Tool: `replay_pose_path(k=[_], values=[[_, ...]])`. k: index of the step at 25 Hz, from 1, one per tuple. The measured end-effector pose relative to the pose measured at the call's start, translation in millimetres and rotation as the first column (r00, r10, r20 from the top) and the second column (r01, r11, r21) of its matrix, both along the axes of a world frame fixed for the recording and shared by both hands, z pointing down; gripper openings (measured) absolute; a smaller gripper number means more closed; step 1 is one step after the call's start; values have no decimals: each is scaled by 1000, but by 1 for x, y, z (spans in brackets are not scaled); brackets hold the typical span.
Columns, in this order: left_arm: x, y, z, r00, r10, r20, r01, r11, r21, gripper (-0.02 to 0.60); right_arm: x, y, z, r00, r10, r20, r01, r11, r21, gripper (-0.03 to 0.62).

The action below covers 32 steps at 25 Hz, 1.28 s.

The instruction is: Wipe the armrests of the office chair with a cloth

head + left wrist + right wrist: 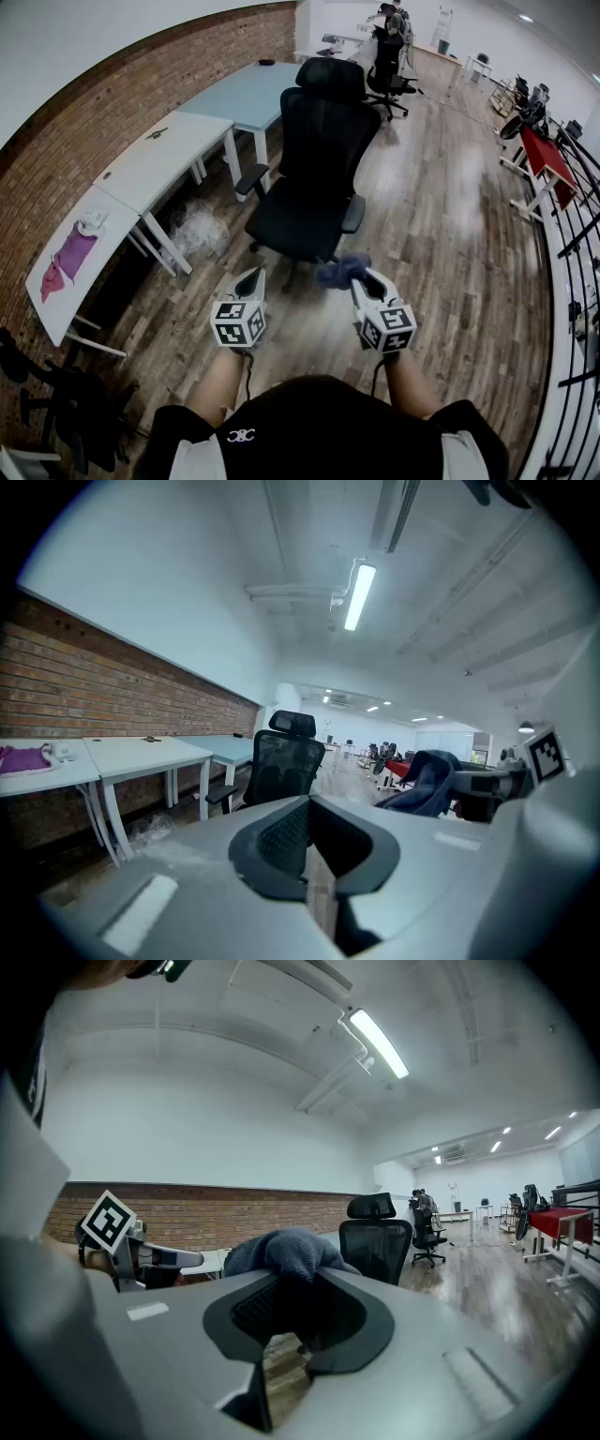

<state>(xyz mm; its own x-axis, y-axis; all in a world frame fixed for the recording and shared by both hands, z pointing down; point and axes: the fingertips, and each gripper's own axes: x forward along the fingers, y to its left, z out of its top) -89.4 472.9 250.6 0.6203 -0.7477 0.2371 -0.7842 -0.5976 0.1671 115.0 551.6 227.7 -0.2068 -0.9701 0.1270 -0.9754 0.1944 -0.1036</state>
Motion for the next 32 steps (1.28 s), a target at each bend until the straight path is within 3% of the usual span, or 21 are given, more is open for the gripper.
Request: replay_pose_path(k=[7, 20, 32], values=[[-6, 19, 6, 1000, -18, 4, 18, 1000, -17, 6, -2, 19, 9, 998, -9, 61, 11, 1000, -24, 84], [-15, 13, 22, 1000, 10, 8, -9, 999, -47, 6, -18, 18, 30, 1000, 14, -2, -14, 996, -91, 87], [-27, -6, 71, 991, 129, -42, -133, 983, -128, 6, -36, 36, 58, 982, 154, -110, -174, 965, -195, 89]])
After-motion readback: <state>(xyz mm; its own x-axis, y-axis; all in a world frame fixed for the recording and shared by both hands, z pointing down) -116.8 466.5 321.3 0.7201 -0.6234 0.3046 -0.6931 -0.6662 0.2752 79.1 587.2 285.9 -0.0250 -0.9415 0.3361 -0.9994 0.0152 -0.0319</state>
